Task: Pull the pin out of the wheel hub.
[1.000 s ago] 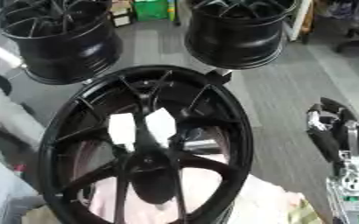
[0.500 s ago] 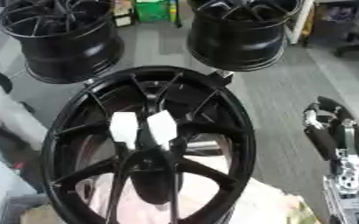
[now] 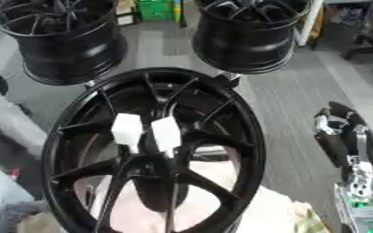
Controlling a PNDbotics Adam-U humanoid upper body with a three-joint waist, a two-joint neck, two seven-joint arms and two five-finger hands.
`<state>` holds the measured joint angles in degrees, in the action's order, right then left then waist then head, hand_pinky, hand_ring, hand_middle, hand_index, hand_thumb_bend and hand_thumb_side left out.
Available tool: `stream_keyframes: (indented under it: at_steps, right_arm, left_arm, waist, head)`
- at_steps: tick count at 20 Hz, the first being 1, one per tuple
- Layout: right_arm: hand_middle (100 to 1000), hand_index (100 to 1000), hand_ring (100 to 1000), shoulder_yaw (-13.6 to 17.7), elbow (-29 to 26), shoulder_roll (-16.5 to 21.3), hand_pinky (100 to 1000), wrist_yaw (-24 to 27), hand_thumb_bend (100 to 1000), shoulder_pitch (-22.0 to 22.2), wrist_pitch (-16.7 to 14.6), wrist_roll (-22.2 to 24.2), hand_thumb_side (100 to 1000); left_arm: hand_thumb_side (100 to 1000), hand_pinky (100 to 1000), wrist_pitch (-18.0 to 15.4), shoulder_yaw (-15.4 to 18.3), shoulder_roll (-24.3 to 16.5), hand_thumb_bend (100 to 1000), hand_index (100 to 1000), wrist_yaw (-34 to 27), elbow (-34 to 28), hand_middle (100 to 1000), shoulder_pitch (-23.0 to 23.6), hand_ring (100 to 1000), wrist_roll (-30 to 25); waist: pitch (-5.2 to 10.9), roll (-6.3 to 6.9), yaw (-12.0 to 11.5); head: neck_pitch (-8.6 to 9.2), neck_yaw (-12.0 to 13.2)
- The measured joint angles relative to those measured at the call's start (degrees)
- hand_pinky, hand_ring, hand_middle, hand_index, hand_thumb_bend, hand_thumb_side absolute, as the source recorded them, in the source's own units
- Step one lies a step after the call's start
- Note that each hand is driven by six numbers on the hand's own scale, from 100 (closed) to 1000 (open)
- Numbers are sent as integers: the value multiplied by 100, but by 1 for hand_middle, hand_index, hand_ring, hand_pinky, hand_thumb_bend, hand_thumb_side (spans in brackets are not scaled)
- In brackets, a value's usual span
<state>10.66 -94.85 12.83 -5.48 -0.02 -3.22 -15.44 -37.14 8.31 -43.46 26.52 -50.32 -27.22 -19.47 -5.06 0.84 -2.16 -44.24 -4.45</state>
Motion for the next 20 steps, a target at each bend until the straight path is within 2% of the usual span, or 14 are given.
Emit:
stream_keyframes:
  at_steps: [1, 4, 9, 13, 20]
  right_arm:
    - [691, 804, 606, 2, 0, -5, 569, 0, 100, -3, 0, 0, 439]
    - [691, 804, 606, 6, 0, -51, 569, 1, 100, -39, -1, 0, 440]
    - [691, 804, 606, 3, 1, -100, 569, 6, 100, -76, -3, 1, 441]
    - [691, 804, 606, -6, 1, -121, 569, 9, 100, -103, -5, 3, 442]
    - [690, 804, 606, -6, 1, -157, 569, 13, 100, -144, -7, -3, 443]
  left_arm:
    - [558, 747, 136, 128, 117, 100, 832, -377, -275, 708, 163, 645, -1]
    - [635, 736, 679, 490, 565, 100, 815, -1288, -1229, 683, 597, 622, -8]
    - [705, 730, 1750, 861, 1472, 100, 807, -2352, -2795, 667, 1102, 611, -150]
    - [749, 725, 2500, 966, 2061, 100, 801, -2715, -3651, 659, 1374, 606, -313]
    - [802, 724, 3504, 1117, 3075, 100, 802, -2726, -4470, 649, 1610, 601, -317]
  waist:
    - [-9, -7, -1]
    - [-41, -51, -11]
    - [-87, -102, -6]
    - [-137, -135, 10]
    - [-152, -191, -22]
  head:
    - [0, -2]
    - [0, -23]
    - [0, -29]
    - [0, -29]
    - [0, -32]
